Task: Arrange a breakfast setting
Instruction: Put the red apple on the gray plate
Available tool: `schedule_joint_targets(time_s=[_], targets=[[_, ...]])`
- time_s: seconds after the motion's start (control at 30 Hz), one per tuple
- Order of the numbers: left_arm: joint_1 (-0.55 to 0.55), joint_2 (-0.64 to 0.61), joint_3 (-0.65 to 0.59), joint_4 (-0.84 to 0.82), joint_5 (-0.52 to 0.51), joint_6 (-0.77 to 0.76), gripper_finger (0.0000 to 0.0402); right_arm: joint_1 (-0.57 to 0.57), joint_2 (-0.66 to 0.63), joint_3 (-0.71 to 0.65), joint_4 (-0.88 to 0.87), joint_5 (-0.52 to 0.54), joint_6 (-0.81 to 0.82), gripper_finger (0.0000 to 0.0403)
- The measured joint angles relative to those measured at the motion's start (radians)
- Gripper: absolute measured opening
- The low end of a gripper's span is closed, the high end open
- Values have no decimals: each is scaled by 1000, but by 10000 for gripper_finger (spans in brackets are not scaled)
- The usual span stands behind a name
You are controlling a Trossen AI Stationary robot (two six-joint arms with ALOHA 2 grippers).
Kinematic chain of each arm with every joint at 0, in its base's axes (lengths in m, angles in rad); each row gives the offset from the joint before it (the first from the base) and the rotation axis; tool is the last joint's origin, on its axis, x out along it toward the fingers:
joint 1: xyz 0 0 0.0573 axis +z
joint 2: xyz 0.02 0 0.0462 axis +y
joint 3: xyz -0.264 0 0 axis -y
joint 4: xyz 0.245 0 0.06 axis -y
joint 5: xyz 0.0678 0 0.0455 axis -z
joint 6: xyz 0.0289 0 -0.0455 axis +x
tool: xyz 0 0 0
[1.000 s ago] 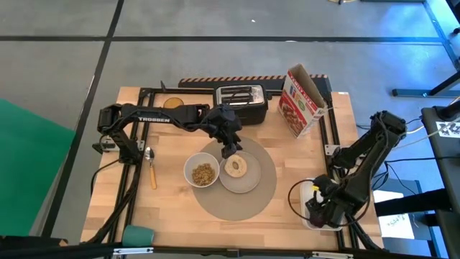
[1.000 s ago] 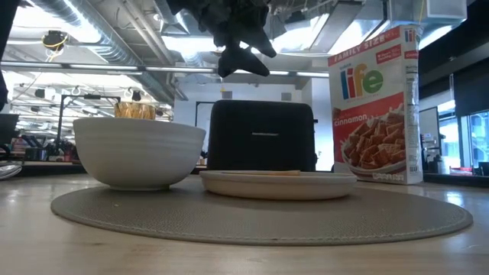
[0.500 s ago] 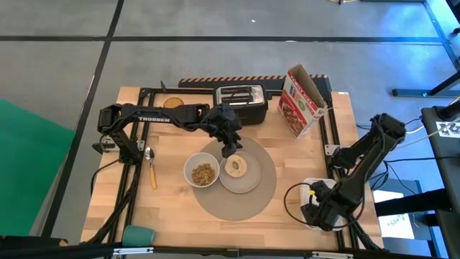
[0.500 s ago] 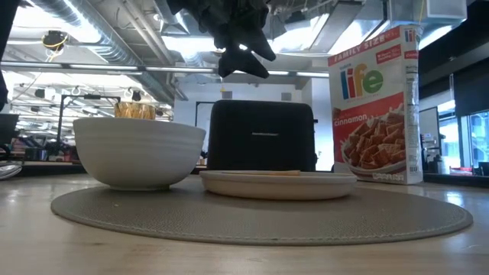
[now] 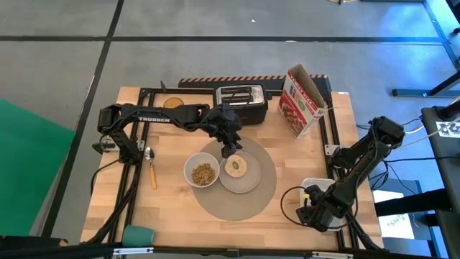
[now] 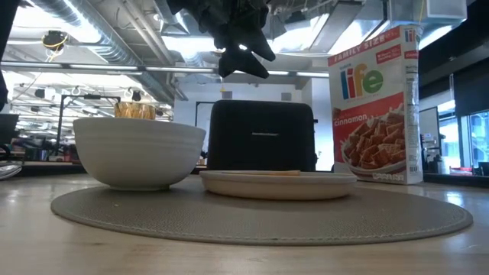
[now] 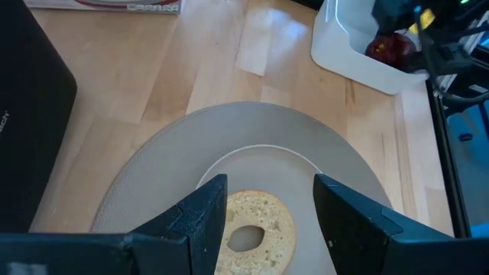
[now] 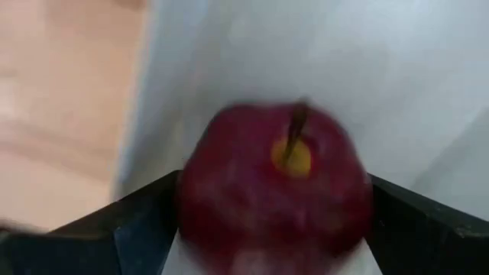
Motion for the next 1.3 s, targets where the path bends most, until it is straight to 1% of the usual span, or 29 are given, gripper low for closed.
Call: schedule_joint_targets(time_s=[0.1,0.23,0.3,0.4,0.47,0.57,0.63,0.7,0.8,0.87,0.93,1.0,1.07,1.13,1.2,1.3], targets=[[0,0,0,0,0,0,189,0,2,-38,35,1,0,351],[0,0,0,0,0,0,189,-1,1,-58,34,11,0,347],[0,0,0,0,0,-1,189,-1,1,-59,27,11,-2,332],[0,0,0,0,-6,-1,189,0,-1,-53,20,11,-4,296],[0,0,0,0,-11,0,189,0,-1,-37,17,16,-6,278],[1,0,0,4,-16,-1,189,0,-9,6,-18,42,-36,278],[2,0,0,10,-16,0,189,0,-14,54,-82,69,-60,278],[4,0,0,23,-15,0,189,0,-16,114,-183,113,-96,281],[8,0,0,72,-2,2,189,0,-16,219,-358,201,-156,303],[11,0,0,122,18,10,189,0,-17,286,-459,296,-220,309],[11,0,0,182,40,38,189,0,-17,349,-548,424,-286,306],[10,0,0,255,72,74,189,0,-18,397,-617,574,-370,298],[4,0,0,341,125,109,189,0,-18,424,-651,717,-471,291],[-7,0,0,436,170,150,189,-12,-18,433,-669,828,-589,288],[-23,0,0,526,193,218,189,-42,-19,433,-671,876,-718,289],[-51,0,0,621,193,381,189,-107,-18,433,-663,904,-907,296]])
